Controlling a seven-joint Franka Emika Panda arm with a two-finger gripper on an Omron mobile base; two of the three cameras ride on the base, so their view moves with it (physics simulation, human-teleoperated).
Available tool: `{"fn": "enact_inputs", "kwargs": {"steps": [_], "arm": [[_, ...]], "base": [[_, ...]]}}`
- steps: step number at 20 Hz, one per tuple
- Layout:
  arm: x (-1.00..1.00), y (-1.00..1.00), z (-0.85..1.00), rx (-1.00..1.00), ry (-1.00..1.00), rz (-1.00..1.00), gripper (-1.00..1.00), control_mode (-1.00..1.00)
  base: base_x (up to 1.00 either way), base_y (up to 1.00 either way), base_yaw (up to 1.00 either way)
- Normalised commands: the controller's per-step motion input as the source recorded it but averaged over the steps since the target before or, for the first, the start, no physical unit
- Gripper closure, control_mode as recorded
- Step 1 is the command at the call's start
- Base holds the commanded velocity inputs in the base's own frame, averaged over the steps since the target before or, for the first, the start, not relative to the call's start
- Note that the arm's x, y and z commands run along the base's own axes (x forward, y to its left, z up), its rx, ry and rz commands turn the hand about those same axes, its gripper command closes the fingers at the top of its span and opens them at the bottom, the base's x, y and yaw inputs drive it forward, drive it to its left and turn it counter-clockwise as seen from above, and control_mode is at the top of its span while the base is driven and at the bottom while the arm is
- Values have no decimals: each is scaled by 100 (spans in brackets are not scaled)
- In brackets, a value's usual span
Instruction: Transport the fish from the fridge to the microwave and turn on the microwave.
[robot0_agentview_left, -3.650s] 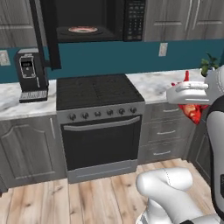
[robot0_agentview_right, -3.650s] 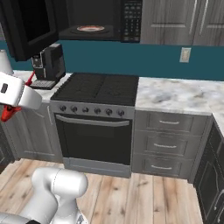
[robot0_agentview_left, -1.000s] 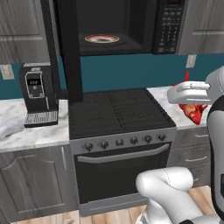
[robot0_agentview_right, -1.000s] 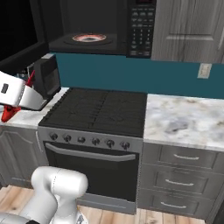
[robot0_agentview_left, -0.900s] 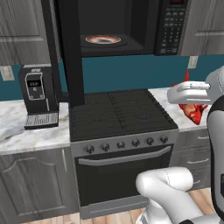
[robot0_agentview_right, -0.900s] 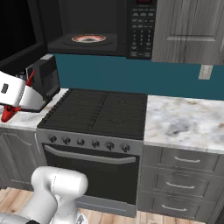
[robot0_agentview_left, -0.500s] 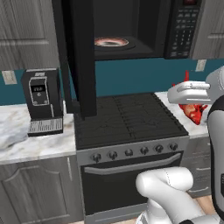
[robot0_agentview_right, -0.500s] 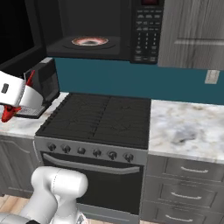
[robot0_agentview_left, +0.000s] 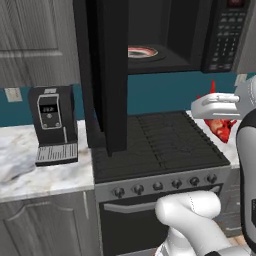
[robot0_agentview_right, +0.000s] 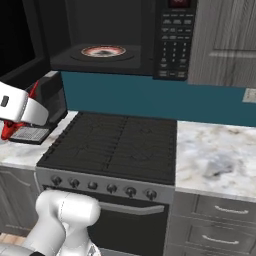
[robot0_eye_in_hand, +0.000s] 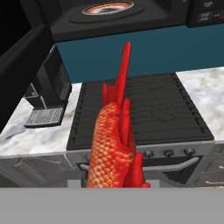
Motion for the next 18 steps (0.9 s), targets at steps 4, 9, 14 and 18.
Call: {"fn": "enact_inputs", "kwargs": {"steps": [4, 9, 14, 18], "arm": [[0, 0, 0, 0, 0, 0, 100, 100], [0, 0, 0, 0, 0, 0, 100, 100], [0, 0, 0, 0, 0, 0, 100, 100], [0, 0, 0, 0, 0, 0, 100, 100]], "base": [[54, 11, 4], [50, 17, 3], [33, 14, 3], [2, 5, 1]]}}
